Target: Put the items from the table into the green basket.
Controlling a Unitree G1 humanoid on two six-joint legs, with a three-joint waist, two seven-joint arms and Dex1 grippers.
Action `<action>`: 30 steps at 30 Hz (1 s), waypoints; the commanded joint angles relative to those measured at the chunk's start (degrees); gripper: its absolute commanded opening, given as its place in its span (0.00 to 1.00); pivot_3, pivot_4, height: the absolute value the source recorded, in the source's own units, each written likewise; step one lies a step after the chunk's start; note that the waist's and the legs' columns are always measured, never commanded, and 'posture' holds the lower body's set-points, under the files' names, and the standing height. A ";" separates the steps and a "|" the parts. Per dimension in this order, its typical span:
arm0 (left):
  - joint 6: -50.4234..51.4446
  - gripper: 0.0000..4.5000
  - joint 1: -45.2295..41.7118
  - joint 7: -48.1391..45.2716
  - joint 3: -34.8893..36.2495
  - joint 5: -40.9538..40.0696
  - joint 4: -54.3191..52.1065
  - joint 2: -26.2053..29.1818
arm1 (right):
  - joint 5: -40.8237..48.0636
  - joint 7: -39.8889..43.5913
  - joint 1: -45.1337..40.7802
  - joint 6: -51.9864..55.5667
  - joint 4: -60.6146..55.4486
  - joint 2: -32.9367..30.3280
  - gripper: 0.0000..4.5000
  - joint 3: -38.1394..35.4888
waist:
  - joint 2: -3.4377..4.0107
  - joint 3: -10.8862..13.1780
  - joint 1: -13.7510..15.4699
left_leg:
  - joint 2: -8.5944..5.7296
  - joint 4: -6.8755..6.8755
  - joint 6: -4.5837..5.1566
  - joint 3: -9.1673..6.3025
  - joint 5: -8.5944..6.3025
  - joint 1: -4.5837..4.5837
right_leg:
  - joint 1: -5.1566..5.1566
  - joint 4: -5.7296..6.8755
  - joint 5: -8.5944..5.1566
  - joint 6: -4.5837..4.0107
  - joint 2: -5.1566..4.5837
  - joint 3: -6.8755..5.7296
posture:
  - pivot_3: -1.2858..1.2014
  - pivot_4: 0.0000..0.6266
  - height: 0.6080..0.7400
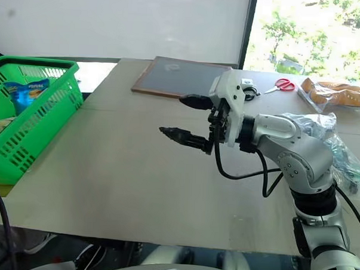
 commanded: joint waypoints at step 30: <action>27.80 0.99 53.02 14.58 11.95 -43.49 -90.10 -39.33 | -4.45 -3.65 7.62 0.25 -2.32 -6.61 1.00 -5.75 | -0.39 -0.77 -0.36 | -0.01 0.02 0.00 0.00 0.00 0.10 | 0.00 0.09 0.01 0.00 0.04 0.26 | 0.61 0.00 1.00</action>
